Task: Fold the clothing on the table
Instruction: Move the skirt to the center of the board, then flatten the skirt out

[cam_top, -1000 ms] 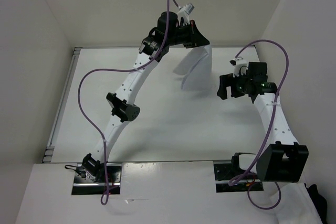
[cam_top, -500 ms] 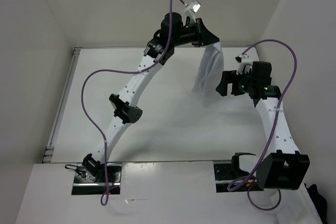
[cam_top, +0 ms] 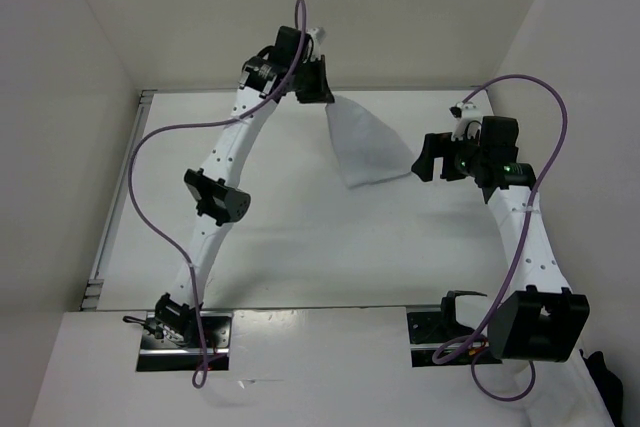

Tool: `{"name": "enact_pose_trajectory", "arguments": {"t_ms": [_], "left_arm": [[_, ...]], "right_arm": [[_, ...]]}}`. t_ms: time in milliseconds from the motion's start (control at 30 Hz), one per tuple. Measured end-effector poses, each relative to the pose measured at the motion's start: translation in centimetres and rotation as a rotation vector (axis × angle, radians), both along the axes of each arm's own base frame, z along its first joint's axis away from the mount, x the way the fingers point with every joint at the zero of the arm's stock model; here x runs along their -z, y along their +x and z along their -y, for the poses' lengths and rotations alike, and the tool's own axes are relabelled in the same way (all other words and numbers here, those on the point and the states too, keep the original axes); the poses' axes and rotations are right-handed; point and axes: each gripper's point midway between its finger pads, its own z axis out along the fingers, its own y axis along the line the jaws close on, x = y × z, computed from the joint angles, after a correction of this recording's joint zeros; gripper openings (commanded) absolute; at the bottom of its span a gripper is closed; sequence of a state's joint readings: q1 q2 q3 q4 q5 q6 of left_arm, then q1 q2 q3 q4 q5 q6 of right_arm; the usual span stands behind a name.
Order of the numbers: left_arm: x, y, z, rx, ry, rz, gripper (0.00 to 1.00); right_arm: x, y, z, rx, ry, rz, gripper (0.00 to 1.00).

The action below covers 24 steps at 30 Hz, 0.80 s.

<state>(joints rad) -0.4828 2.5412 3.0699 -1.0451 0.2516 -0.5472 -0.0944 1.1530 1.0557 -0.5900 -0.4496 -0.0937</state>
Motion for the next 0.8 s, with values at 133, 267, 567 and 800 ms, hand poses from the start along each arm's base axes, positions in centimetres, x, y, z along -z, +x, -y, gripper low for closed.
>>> {"name": "enact_pose_trajectory", "arguments": {"t_ms": [133,267,567,800], "left_arm": [[2.7,-1.4,-4.6,-0.126,0.184,-0.115,0.0],[4.6,-5.1,-8.1,-0.188,0.344,-0.202,0.0],[13.9,-12.7,-17.9,-0.288,0.538,-0.327,0.37],[21.4,-17.6,-20.0,-0.238,0.597,-0.487,0.93]], "right_arm": [[0.0,0.0,0.0,-0.002,0.006,-0.002,1.0],[0.1,0.1,-0.1,-0.01,0.018,-0.003,1.0],[0.5,-0.1,-0.8,-0.08,0.03,-0.004,1.0],[3.5,-0.1,-0.4,-0.094,0.001,-0.084,1.0]]}}
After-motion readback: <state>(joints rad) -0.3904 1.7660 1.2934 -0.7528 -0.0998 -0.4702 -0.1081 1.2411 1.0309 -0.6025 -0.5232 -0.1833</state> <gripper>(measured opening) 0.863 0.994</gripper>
